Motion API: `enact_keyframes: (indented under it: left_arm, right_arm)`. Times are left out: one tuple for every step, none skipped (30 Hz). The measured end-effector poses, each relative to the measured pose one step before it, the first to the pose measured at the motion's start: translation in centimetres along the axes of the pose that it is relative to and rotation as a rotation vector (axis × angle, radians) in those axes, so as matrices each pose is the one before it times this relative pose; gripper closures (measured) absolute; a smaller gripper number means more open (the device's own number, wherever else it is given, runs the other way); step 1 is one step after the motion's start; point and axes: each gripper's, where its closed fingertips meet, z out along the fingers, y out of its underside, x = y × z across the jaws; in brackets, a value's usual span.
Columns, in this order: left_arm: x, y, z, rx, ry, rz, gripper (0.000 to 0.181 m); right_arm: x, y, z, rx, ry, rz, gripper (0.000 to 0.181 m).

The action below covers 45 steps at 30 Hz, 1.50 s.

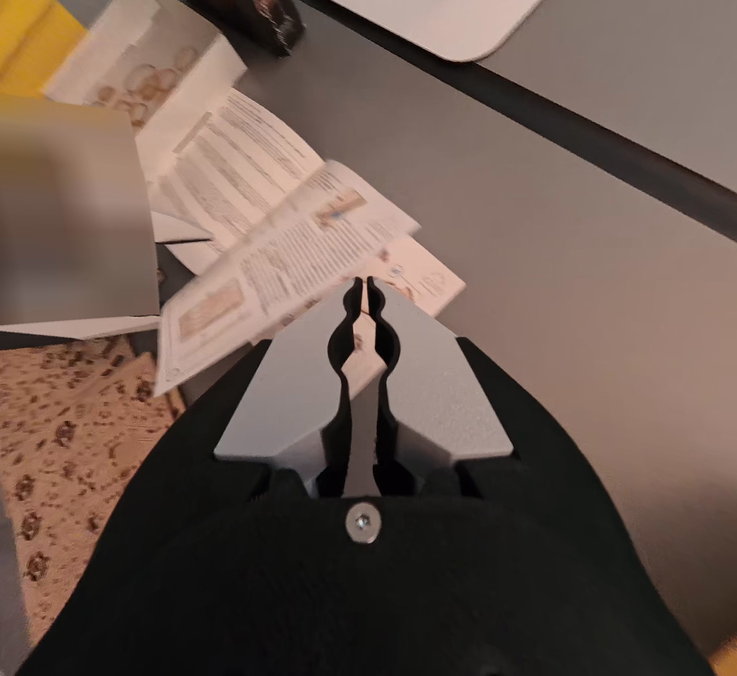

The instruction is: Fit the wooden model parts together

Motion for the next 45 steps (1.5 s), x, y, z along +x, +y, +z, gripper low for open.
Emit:
enact_keyframes:
  left_arm:
    - [-0.087,0.034,-0.097,0.0031,-0.0057,-0.0147,0.135]
    - [-0.232,0.04,-0.136,0.0036,-0.0148,-0.0127,0.135]
    - [-0.313,0.044,-0.175,0.0032,-0.019,-0.0146,0.136]
    - [-0.352,0.062,-0.209,0.0037,-0.0197,-0.0171,0.137]
    - [-0.376,0.061,-0.268,0.0075,-0.0211,-0.0201,0.138]
    - [-0.309,0.063,-0.32,0.0106,-0.0152,-0.0235,0.139]
    - [-0.239,0.09,-0.358,0.0112,-0.0089,-0.0291,0.14]
    - [-0.31,0.143,-0.405,0.0117,-0.009,-0.0359,0.14]
    - [-0.27,0.189,-0.431,0.013,-0.0031,-0.0411,0.138]
    - [-0.221,0.228,-0.495,0.0151,0.0048,-0.048,0.135]
    - [-0.234,0.235,-0.577,0.0203,0.0071,-0.0552,0.132]
    - [-0.263,0.227,-0.66,0.0257,0.0115,-0.0582,0.133]
    - [-0.303,0.258,-0.682,0.025,0.0145,-0.0584,0.133]
    - [-0.416,0.264,-0.689,0.0197,0.0128,-0.0556,0.133]
    - [-0.431,0.231,-0.674,0.0162,0.0155,-0.0505,0.134]
    - [-0.356,0.213,-0.633,0.0098,0.0205,-0.0469,0.134]
    - [-0.304,0.266,-0.583,0.0006,0.0215,-0.0422,0.133]
    - [-0.286,0.277,-0.571,-0.0027,0.018,-0.0346,0.132]
    - [-0.273,0.25,-0.563,0.0001,0.0135,-0.0269,0.13]
    - [-0.192,0.17,-0.587,0.0064,0.0147,-0.0198,0.13]
    - [0.038,0.137,-0.53,0.0107,0.0267,-0.0123,0.129]
    - [0.141,0.206,-0.441,0.0068,0.0306,-0.0096,0.128]
    - [0.147,0.312,-0.316,0.0015,0.029,-0.0076,0.126]
    - [0.174,0.411,-0.123,-0.0035,0.0295,-0.0043,0.125]
    - [0.029,0.462,0.04,-0.0087,0.0172,-0.0043,0.125]
    - [-0.125,0.408,0.174,-0.0084,0.0035,-0.0028,0.125]
    - [-0.207,0.328,0.196,-0.0088,-0.005,-0.0009,0.125]
    - [-0.306,0.288,0.128,-0.0113,-0.0137,-0.0006,0.126]
    - [-0.377,0.152,-0.032,-0.0049,-0.0185,0.0022,0.128]
    - [-0.485,-0.125,-0.248,0.0119,-0.0258,0.0033,0.13]
    - [-0.54,-0.356,-0.445,0.0263,-0.0273,0.0011,0.131]
    - [-0.496,-0.438,-0.564,0.0278,-0.0223,-0.0003,0.131]
    - [-0.498,-0.474,-0.617,0.0259,-0.0215,0.004,0.128]
    - [-0.286,-0.503,-0.599,0.0236,-0.0115,0.0159,0.121]
    - [-0.034,-0.344,-0.492,0.0085,0.0005,0.023,0.116]
    - [-0.099,-0.155,-0.372,-0.0068,-0.007,0.0227,0.11]
    - [-0.145,-0.126,-0.283,-0.0034,-0.0136,0.0254,0.106]
    - [0.17,-0.211,-0.182,0.0088,0.0005,0.0291,0.106]
    - [0.482,-0.128,-0.015,0.0084,0.0157,0.0277,0.109]
    - [0.648,0.241,0.243,-0.0122,0.0245,0.0229,0.112]
    - [0.757,0.782,0.585,-0.044,0.0329,0.0153,0.111]
    - [0.685,1.225,0.866,-0.0714,0.0315,0.0046,0.106]
    - [0.47,1.275,1.005,-0.075,0.0199,0.0021,0.103]
    - [0.251,0.986,0.94,-0.0592,0.0061,0.0129,0.103]
    - [0.068,0.605,0.72,-0.0414,-0.0071,0.0252,0.105]
  right_arm:
    - [-1.067,-0.381,0.404,0.0203,-0.0542,0.0124,0.179]
    - [-1.033,-0.405,0.419,0.0206,-0.0499,0.0147,0.179]
    - [-0.796,-0.423,0.378,0.0238,-0.036,0.014,0.179]
    - [-0.799,-0.41,0.37,0.0263,-0.0369,0.0133,0.179]
    - [-0.832,-0.441,0.322,0.0294,-0.0415,0.0206,0.179]
    - [-0.733,-0.532,0.29,0.0363,-0.0387,0.0299,0.179]
    - [-0.793,-0.521,0.342,0.039,-0.0427,0.0331,0.179]
    - [-0.827,-0.339,0.441,0.0297,-0.0434,0.0276,0.179]
    - [-0.717,-0.028,0.582,0.0116,-0.0321,0.0109,0.179]
    - [-0.662,0.22,0.689,-0.0023,-0.0226,-0.0126,0.179]
    - [-0.364,0.273,0.734,-0.0059,0.0014,-0.0234,0.179]
    - [-0.11,0.313,0.741,-0.008,0.0222,-0.0317,0.178]
    - [-0.221,0.259,0.707,-0.0044,0.019,-0.0367,0.178]
    - [-0.294,0.205,0.647,-0.0014,0.0138,-0.0342,0.177]
    - [-0.204,0.339,0.567,-0.0143,0.0168,-0.026,0.176]
    - [-0.189,0.364,0.505,-0.0184,0.0134,-0.0231,0.175]
    - [-0.224,0.29,0.444,-0.0127,0.0078,-0.0229,0.175]
    - [-0.193,0.344,0.388,-0.0151,0.0062,-0.0203,0.175]
    - [-0.07,0.42,0.358,-0.0217,0.0099,-0.0164,0.175]
    - [-0.09,0.398,0.328,-0.0205,0.0067,-0.0144,0.173]
    - [-0.147,0.343,0.326,-0.0176,0.0013,-0.0131,0.173]
    - [-0.057,0.344,0.314,-0.0174,0.0056,-0.0119,0.172]
    - [0.017,0.312,0.278,-0.0151,0.0099,-0.0113,0.172]
    - [-0.023,0.238,0.249,-0.0111,0.0059,-0.0114,0.171]
    - [-0.042,0.209,0.224,-0.009,0.0039,-0.0103,0.171]
    - [-0.017,0.231,0.187,-0.0118,0.0044,-0.0094,0.171]
    - [-0.066,0.225,0.171,-0.0117,0.001,-0.0095,0.17]
    - [-0.058,0.142,0.126,-0.0068,0.0014,-0.0089,0.17]
    - [-0.024,0.087,0.088,-0.0041,0.0036,-0.0078,0.169]
    - [-0.033,0.073,0.076,-0.0033,0.0027,-0.0084,0.168]
    - [-0.061,0.082,0.09,-0.0037,0.0015,-0.0089,0.167]
    - [-0.034,0.101,0.118,-0.0047,0.0024,-0.0076,0.167]
    - [-0.012,0.155,0.149,-0.0076,0.0038,-0.0085,0.166]
    - [0.028,0.21,0.187,-0.011,0.0074,-0.0103,0.166]
    - [-0.005,0.269,0.218,-0.0151,0.0069,-0.0135,0.166]
    - [0.0,0.353,0.24,-0.0214,0.0076,-0.0155,0.165]
    - [0.14,0.427,0.204,-0.0289,0.0176,-0.017,0.165]
    - [0.278,0.406,0.155,-0.0291,0.0264,-0.0201,0.165]
    - [0.193,0.281,0.129,-0.0201,0.0214,-0.022,0.164]
    - [0.025,0.16,0.136,-0.0102,0.0096,-0.0165,0.164]
    - [-0.05,0.136,0.122,-0.0091,0.0031,-0.0087,0.164]
    - [-0.028,0.188,0.111,-0.0127,0.0016,-0.0055,0.164]
    - [0.02,0.15,0.089,-0.011,0.0039,-0.0048,0.164]
    - [0.022,0.106,0.064,-0.0072,0.0043,-0.0054,0.164]
    - [0.061,0.186,0.087,-0.0122,0.0068,-0.0074,0.165]
